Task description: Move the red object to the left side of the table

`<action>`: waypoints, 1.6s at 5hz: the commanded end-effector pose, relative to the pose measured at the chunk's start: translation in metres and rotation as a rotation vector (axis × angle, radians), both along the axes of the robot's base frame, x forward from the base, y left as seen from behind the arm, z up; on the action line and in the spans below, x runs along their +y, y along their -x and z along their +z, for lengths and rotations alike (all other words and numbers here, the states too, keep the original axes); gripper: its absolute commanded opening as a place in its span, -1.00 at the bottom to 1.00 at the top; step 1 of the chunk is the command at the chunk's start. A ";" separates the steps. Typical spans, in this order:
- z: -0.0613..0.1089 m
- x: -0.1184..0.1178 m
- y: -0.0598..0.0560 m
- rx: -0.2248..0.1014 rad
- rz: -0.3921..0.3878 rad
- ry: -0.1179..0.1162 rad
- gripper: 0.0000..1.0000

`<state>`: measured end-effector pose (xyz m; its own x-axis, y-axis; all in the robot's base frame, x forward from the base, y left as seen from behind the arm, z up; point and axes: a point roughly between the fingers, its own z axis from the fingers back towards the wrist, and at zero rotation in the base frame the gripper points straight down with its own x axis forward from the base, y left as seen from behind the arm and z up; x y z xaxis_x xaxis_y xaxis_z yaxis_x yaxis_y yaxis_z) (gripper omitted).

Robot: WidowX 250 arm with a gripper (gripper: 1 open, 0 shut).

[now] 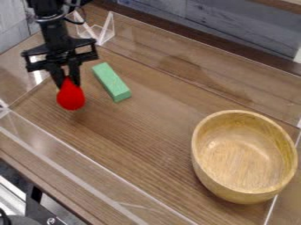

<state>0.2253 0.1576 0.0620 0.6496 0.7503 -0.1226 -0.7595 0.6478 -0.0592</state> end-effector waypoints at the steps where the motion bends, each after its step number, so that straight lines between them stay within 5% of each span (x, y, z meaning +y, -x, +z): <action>1: 0.007 0.002 -0.001 -0.030 0.003 -0.033 -1.00; 2: 0.001 -0.005 0.001 -0.021 0.001 -0.033 1.00; 6: 0.023 0.007 0.009 -0.009 -0.046 0.001 1.00; 8: 0.022 0.009 0.019 -0.004 -0.043 0.022 1.00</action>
<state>0.2053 0.1624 0.0664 0.6806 0.7044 -0.2013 -0.7273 0.6827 -0.0703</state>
